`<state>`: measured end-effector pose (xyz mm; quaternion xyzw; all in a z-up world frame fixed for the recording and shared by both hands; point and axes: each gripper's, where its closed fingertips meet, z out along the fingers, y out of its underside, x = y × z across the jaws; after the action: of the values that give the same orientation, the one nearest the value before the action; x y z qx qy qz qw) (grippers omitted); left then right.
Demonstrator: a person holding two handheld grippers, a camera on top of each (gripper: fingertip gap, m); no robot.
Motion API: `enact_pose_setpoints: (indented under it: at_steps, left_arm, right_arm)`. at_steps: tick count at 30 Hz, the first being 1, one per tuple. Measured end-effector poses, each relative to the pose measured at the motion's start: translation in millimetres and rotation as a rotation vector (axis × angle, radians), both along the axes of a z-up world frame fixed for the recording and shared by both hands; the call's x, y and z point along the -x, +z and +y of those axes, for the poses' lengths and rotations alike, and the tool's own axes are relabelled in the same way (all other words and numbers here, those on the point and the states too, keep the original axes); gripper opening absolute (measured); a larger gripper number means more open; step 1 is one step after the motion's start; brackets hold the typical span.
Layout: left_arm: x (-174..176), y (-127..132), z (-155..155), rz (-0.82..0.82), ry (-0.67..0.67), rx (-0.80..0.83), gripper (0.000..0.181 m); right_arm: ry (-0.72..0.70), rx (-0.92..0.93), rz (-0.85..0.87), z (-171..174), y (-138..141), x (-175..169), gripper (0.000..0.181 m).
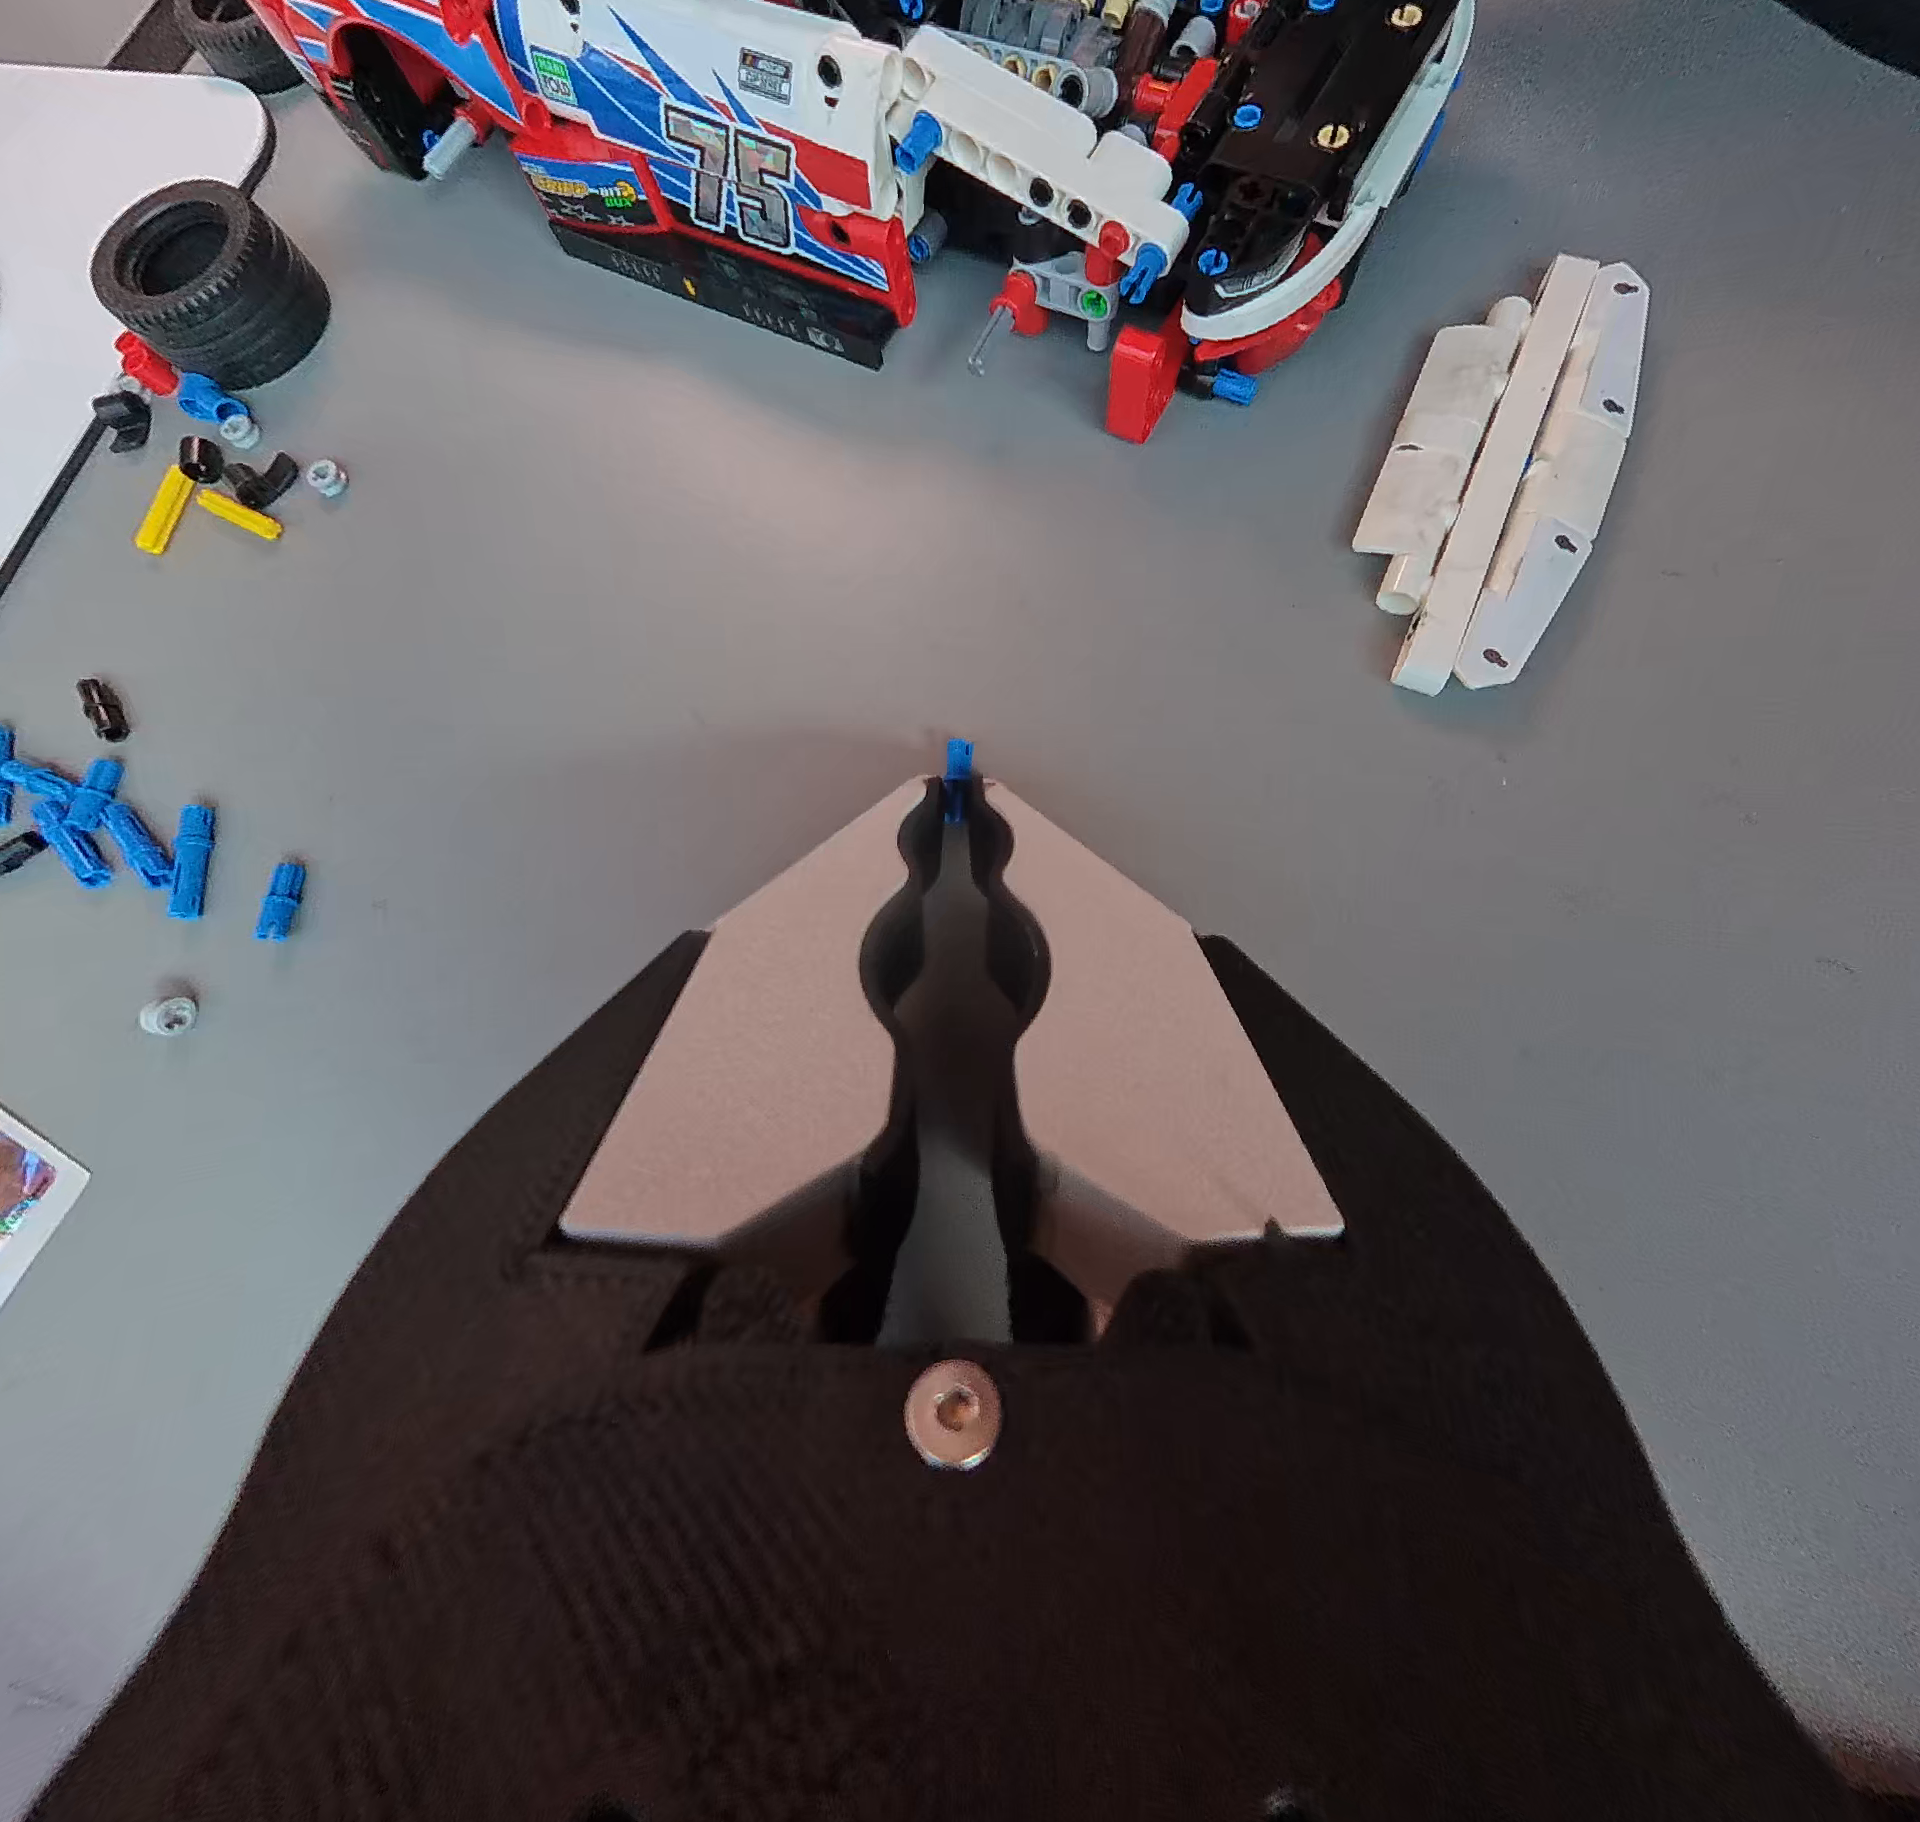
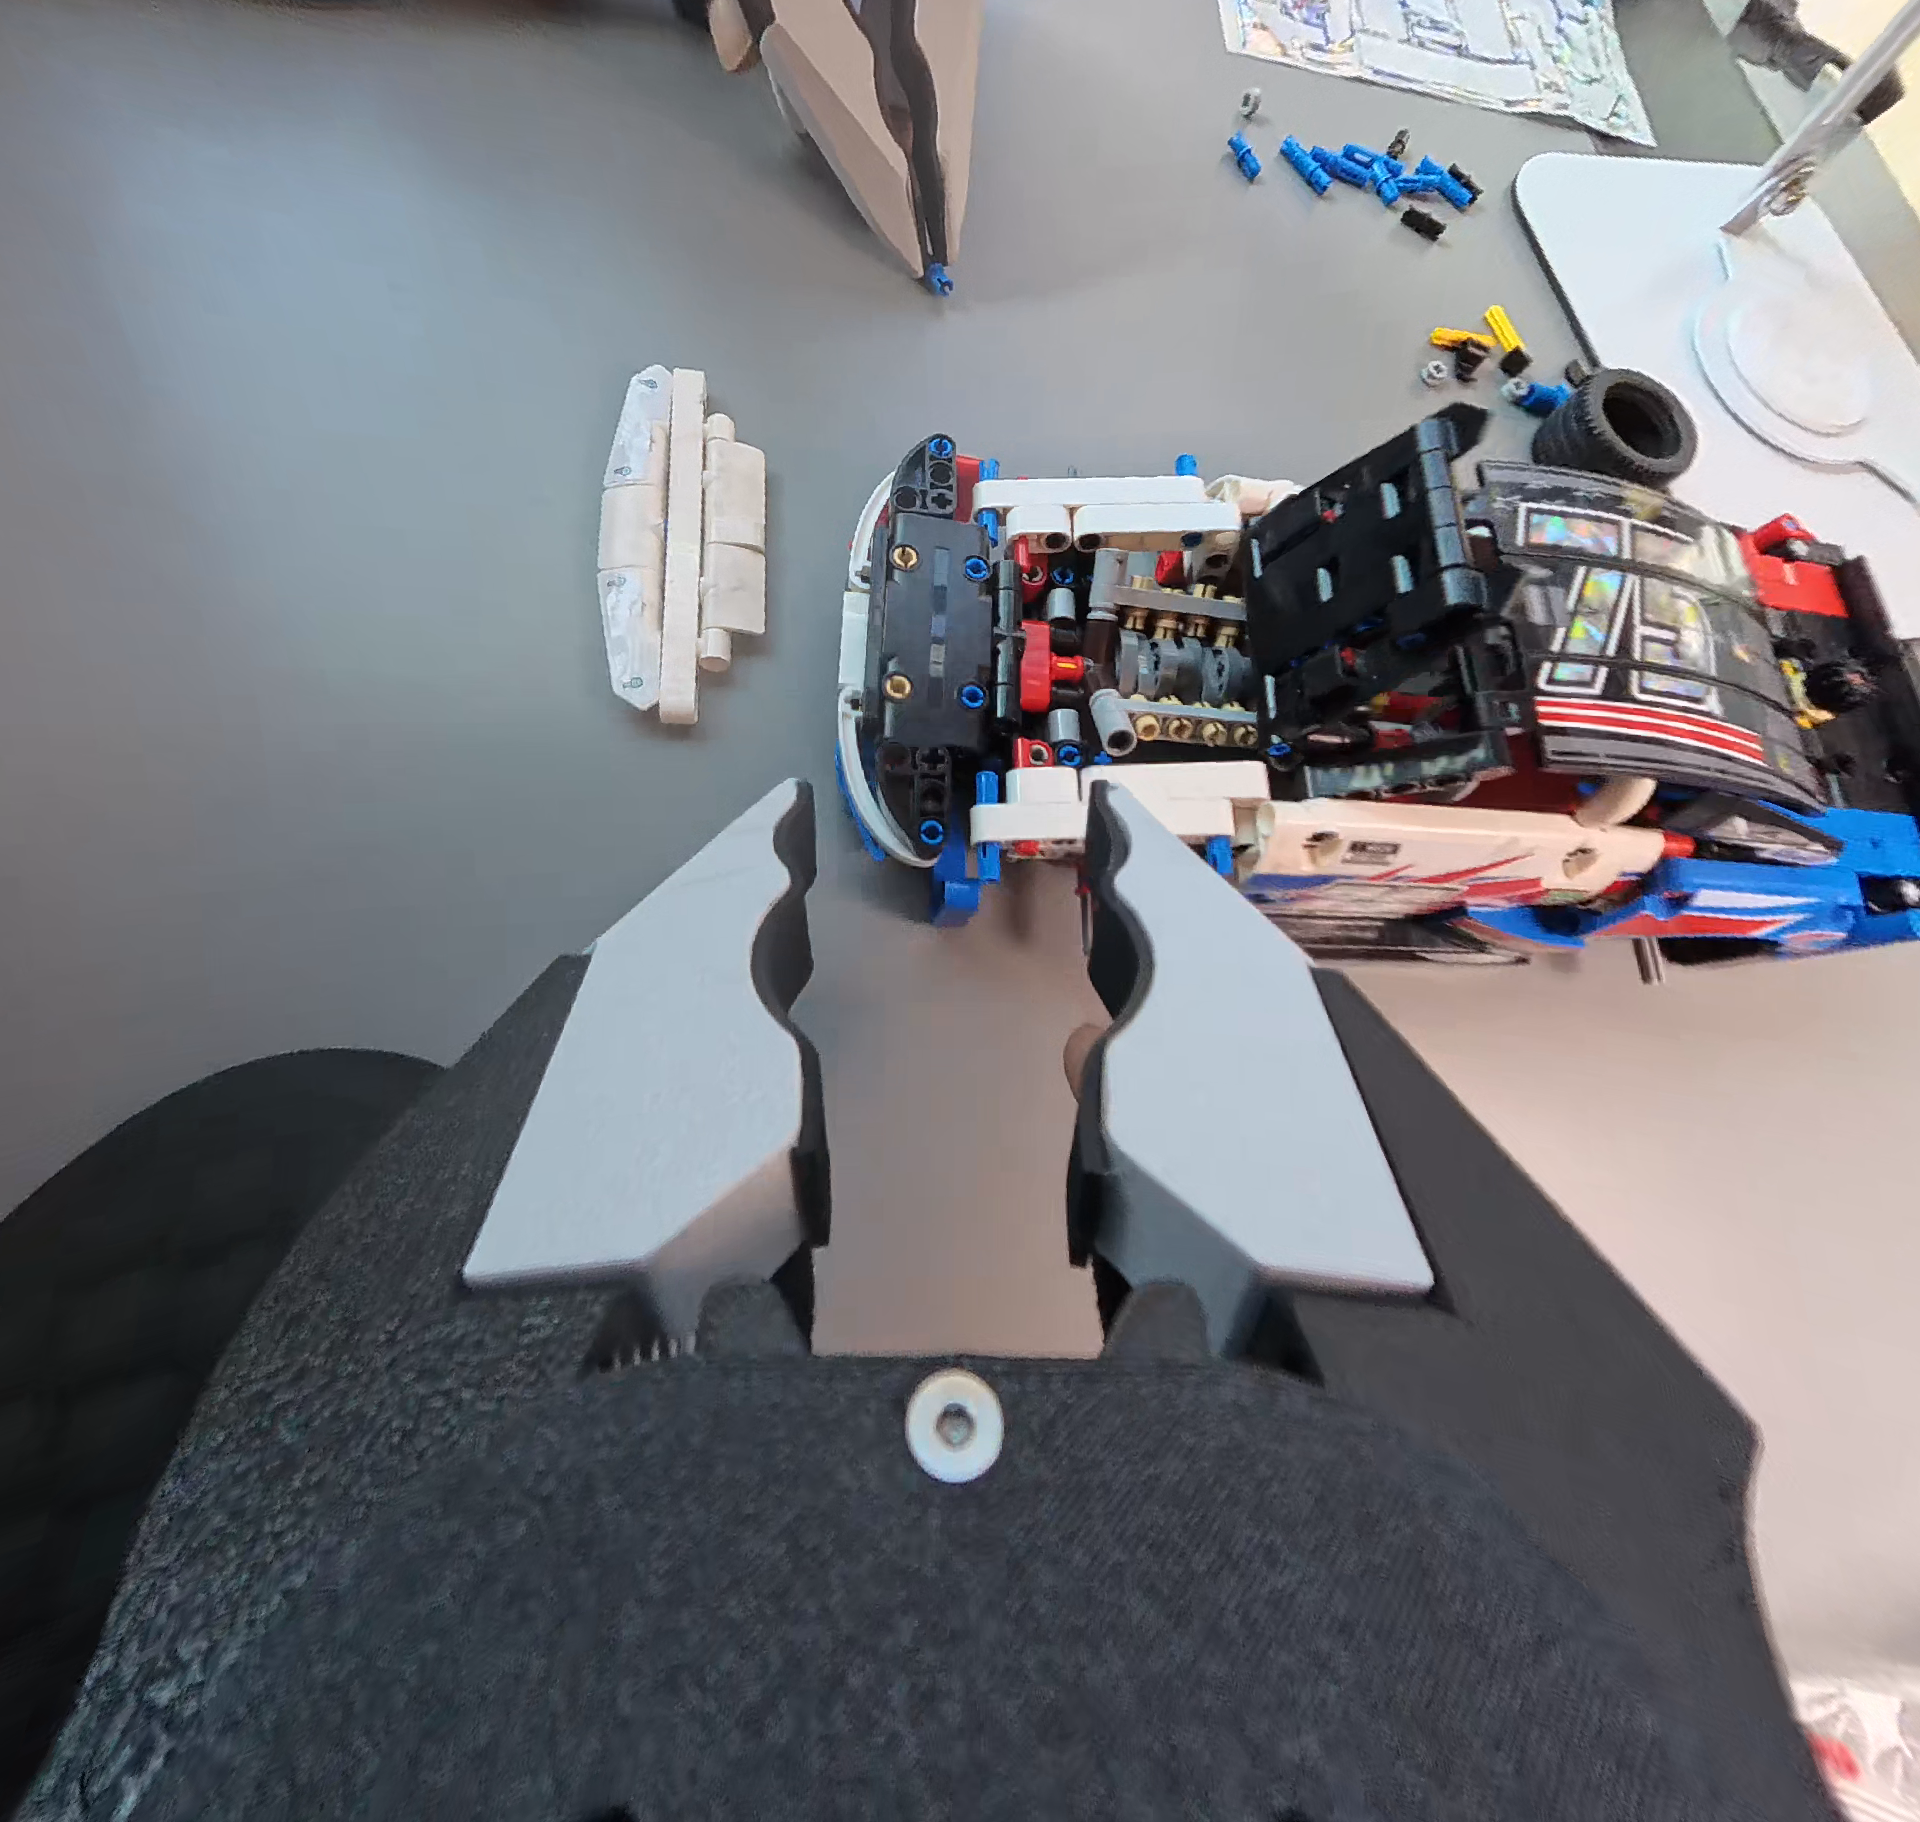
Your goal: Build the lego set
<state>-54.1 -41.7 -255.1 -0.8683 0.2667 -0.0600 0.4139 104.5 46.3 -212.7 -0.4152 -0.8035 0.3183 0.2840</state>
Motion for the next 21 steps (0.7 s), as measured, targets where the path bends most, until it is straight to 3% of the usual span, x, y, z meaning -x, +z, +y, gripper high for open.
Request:
enact_pose_setpoints:
  at_steps: [8,15,21]
  left_arm:
    - [2,1,3,-0.004,0.004,-0.019,0.002]
    - [2,1,3,0.018,0.000,-0.026,0.002]
    - [-3,1,3,0.025,-0.025,-0.031,0.003]
  right_arm:
    - [-0.020,-0.005,-0.038,9,-12,-12,0.042]
    - [-0.038,-0.039,-0.051,12,-22,-9,0.012]
    - [-0.044,-0.047,-0.038,13,-23,-6,0.008]
